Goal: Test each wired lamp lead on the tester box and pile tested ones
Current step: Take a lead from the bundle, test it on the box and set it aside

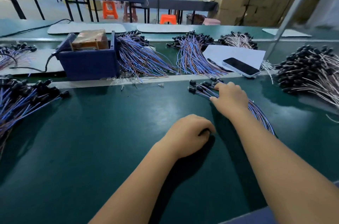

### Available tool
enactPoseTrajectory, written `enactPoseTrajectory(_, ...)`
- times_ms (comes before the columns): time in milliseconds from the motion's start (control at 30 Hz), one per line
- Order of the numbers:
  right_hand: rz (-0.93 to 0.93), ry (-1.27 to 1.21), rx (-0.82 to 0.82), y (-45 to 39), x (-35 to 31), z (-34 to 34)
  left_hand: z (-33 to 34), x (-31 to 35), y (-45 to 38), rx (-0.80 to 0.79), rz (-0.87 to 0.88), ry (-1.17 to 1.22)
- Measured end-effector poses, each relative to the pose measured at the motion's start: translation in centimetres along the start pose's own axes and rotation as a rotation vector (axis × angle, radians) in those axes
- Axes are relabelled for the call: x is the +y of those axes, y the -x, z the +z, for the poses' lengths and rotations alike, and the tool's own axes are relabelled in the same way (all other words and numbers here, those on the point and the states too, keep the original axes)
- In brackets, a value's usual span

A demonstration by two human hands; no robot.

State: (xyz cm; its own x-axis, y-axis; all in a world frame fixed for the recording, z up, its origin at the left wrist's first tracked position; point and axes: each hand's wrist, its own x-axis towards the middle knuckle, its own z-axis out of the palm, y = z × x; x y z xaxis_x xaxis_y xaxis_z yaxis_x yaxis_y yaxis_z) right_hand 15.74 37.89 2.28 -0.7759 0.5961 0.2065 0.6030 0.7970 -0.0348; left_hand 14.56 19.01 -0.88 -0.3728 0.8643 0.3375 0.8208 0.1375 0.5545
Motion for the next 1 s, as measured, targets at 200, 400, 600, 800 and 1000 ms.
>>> enactPoseTrajectory(200,-0.191,-0.204,0.113,1.5,-8.6,0.6,-3.9,-2.9,2.0,0.361,-0.386,0.118)
enactPoseTrajectory(400,-0.347,-0.497,0.013,4.6,-19.6,0.9,-11.1,-7.8,6.9,0.791,-0.712,0.303)
enactPoseTrajectory(600,-0.418,-0.715,-0.136,7.6,-26.1,1.5,-16.9,-12.2,12.5,0.838,-1.011,-0.075)
enactPoseTrajectory(800,-0.412,-0.816,-0.172,7.2,-25.6,2.2,-17.5,-13.7,13.9,0.683,-1.191,-0.251)
enactPoseTrajectory(1000,-0.425,-0.945,-0.179,7.4,-25.2,2.4,-17.2,-14.4,14.1,0.823,-1.128,-0.245)
